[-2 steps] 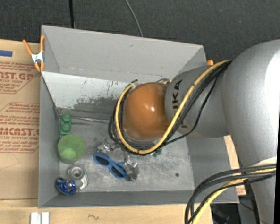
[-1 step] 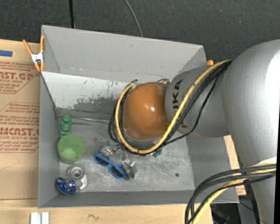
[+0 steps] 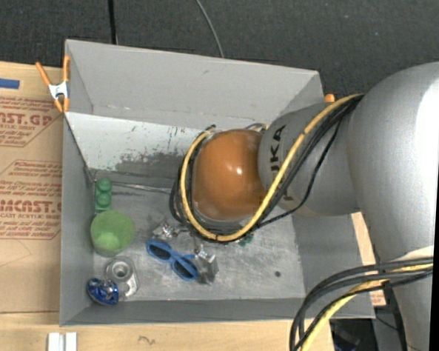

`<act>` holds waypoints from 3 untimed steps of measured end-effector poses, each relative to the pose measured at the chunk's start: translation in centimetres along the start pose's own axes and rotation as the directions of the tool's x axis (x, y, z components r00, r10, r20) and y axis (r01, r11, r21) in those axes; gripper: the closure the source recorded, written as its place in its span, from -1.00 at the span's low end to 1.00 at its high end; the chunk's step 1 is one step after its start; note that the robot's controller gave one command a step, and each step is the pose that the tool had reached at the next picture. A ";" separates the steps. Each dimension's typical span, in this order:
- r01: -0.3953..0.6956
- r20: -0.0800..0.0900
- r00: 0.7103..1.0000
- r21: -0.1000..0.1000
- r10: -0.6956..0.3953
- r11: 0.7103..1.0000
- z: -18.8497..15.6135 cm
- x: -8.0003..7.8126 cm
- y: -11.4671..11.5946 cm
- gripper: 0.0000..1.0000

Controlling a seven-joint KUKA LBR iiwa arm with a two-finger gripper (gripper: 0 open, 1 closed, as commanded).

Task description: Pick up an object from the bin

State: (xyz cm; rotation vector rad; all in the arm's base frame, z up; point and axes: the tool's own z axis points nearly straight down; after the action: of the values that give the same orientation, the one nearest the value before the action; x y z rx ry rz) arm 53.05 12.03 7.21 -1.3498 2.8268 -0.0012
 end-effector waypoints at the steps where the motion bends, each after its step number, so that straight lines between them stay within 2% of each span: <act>1: 0.606 0.000 0.795 -0.006 -0.606 0.795 -0.3 1.6 -0.1 -1.00; 2: 0.747 0.003 0.665 -0.003 -0.747 0.665 0.0 2.8 1.1 -1.00; 3: 0.746 -0.001 0.666 -0.002 -0.746 0.666 -0.1 2.9 0.9 1.00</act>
Offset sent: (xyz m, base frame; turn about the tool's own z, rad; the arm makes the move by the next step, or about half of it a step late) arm -0.0092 -0.0144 0.0027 -0.6530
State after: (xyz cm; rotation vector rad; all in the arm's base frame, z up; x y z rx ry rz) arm 50.57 10.33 7.26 -2.3893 2.0307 -0.0058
